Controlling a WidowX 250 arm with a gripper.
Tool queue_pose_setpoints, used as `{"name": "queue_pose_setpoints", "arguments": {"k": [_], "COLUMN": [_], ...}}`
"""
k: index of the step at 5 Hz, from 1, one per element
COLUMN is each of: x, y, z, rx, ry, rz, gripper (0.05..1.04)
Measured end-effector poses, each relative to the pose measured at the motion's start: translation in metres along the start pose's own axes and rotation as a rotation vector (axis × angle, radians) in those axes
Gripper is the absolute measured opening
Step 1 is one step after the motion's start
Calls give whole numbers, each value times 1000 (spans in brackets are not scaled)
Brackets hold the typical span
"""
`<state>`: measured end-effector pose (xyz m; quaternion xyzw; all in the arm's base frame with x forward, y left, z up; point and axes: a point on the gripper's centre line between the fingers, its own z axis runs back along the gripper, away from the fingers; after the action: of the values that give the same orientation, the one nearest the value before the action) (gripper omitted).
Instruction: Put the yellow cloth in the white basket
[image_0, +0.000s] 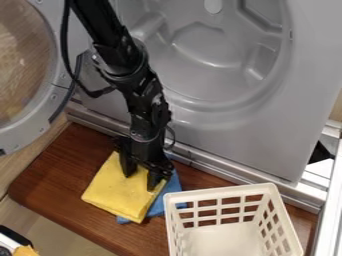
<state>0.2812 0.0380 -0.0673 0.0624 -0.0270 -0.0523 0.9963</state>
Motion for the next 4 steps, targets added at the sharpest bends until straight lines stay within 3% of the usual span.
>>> {"name": "queue_pose_setpoints", "arguments": {"k": [1, 2, 3, 4], "x": [0, -1, -1, -1], "y": [1, 0, -1, 0], "z": [0, 0, 0, 0], "rx": [1, -1, -6, -17], "ry": [0, 3, 4, 7], "rz": [5, 9, 8, 15], "gripper": [363, 155, 63, 54]}}
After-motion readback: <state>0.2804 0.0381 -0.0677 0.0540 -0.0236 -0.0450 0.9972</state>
